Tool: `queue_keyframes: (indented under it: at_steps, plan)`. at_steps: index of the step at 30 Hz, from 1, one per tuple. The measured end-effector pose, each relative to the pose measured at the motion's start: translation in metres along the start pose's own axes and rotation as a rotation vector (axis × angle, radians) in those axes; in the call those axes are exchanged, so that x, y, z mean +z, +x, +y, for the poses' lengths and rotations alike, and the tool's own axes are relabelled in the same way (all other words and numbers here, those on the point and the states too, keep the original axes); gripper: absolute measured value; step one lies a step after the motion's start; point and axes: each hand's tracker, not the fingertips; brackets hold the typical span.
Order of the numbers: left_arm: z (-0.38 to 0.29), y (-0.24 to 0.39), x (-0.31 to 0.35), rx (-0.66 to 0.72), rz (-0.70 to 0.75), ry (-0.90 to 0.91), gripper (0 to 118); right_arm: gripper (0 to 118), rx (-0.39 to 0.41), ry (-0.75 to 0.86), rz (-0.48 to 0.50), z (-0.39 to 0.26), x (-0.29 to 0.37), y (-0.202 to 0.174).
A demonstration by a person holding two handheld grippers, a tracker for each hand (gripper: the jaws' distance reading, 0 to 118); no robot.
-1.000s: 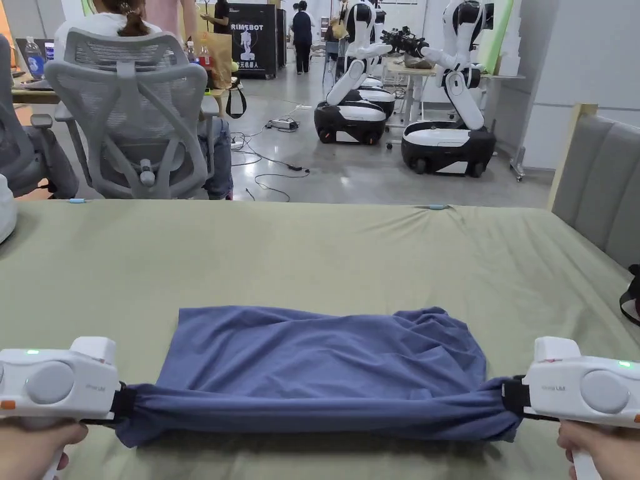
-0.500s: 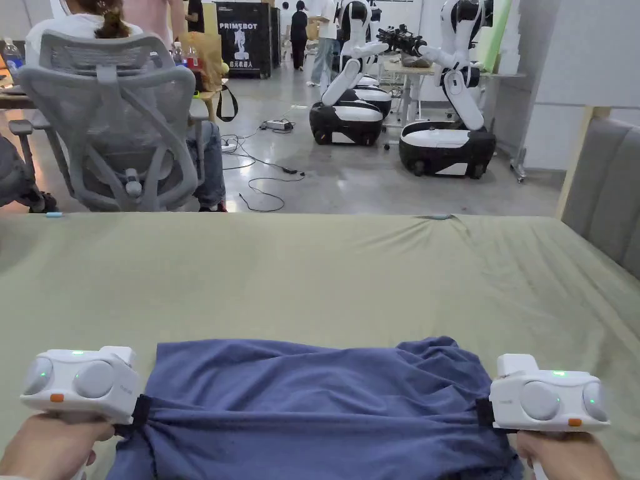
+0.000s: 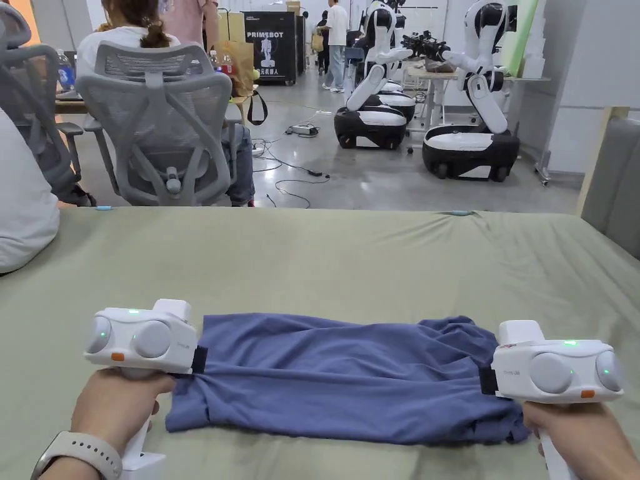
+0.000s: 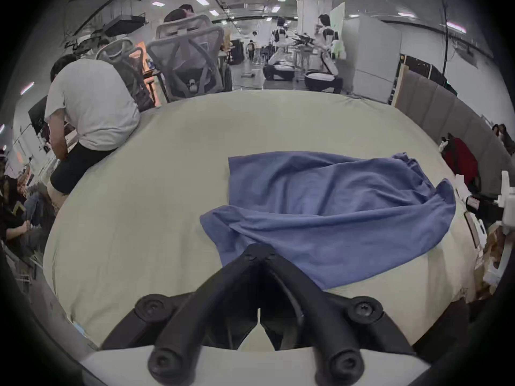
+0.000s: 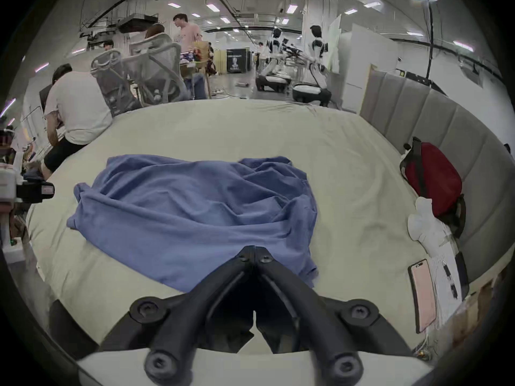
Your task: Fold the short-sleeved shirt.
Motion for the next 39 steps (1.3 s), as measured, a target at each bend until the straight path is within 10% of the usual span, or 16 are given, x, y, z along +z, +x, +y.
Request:
queue_keyframes:
  at_steps: [7, 11, 22, 24, 26, 27, 31, 34, 39]
  plan:
    - [-0.02, -0.019, -0.015, 0.064, -0.021, -0.067, 0, 0, -0.014, -0.039, -0.018, -0.01, -0.01, 0.012]
    - [-0.035, -0.017, -0.04, 0.104, -0.049, -0.116, 82, 0, -0.013, -0.048, -0.02, -0.011, -0.015, 0.021]
    - [-0.034, -0.01, -0.086, 0.066, -0.038, -0.26, 55, 0, -0.09, -0.108, -0.035, -0.017, -0.036, 0.064]
    - [-0.025, -0.01, -0.078, 0.037, -0.04, -0.227, 6, 24, -0.103, -0.13, -0.013, -0.018, -0.049, 0.063]
    - [-0.019, -0.016, -0.077, 0.063, -0.053, -0.225, 5, 101, -0.1, -0.143, -0.002, -0.022, -0.063, 0.058]
    - [-0.018, -0.017, -0.076, 0.06, -0.052, -0.226, 5, 112, -0.094, -0.145, 0.006, -0.024, -0.07, 0.056]
    - [-0.019, -0.022, -0.077, 0.073, -0.053, -0.2, 5, 90, -0.081, -0.16, -0.015, -0.027, -0.098, 0.048]
    - [-0.02, -0.023, -0.078, 0.072, -0.052, -0.204, 5, 15, -0.107, -0.235, 0.042, -0.029, -0.109, 0.044]
    - [-0.018, -0.029, -0.071, 0.081, -0.057, -0.197, 4, 11, 0.008, -0.172, 0.0, -0.017, -0.084, 0.03]
